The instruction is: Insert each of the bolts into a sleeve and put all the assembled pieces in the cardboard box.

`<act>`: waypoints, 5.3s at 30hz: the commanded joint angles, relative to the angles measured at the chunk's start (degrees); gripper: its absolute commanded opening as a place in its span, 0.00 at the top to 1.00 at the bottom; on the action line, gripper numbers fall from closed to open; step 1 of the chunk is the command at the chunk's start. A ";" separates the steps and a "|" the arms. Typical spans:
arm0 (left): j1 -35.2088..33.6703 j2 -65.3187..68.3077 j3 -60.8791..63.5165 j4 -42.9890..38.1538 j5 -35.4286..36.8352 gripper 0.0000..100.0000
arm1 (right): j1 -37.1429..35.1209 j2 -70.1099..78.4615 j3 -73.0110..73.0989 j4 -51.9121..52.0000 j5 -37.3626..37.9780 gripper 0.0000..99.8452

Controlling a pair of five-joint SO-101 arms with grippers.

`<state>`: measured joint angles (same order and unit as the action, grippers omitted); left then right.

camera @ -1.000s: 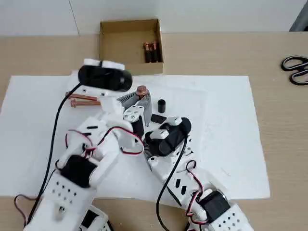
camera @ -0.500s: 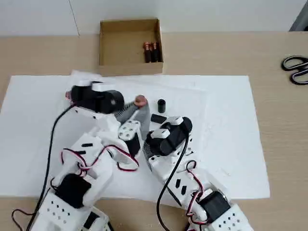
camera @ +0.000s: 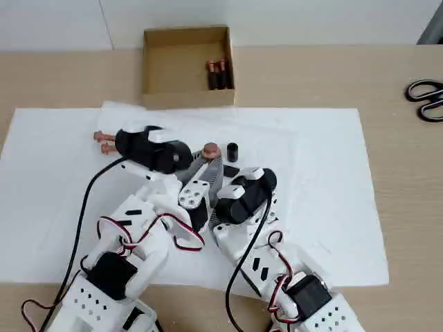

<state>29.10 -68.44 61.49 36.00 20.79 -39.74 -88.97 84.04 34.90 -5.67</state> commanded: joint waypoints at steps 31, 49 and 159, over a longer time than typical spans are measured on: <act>0.18 -1.23 0.92 10.46 -0.35 0.99 | 0.04 -0.84 -0.44 -1.10 -0.35 0.99; 0.53 -1.23 0.84 15.21 -0.44 0.99 | 0.04 -0.84 -0.53 -1.01 -0.26 0.99; -29.10 -1.23 -18.51 43.69 -2.55 0.73 | 16.31 144.66 -118.42 -40.13 6.51 0.84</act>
<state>0.35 -69.14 43.30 79.60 18.77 -24.53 56.97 -30.07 -4.84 0.13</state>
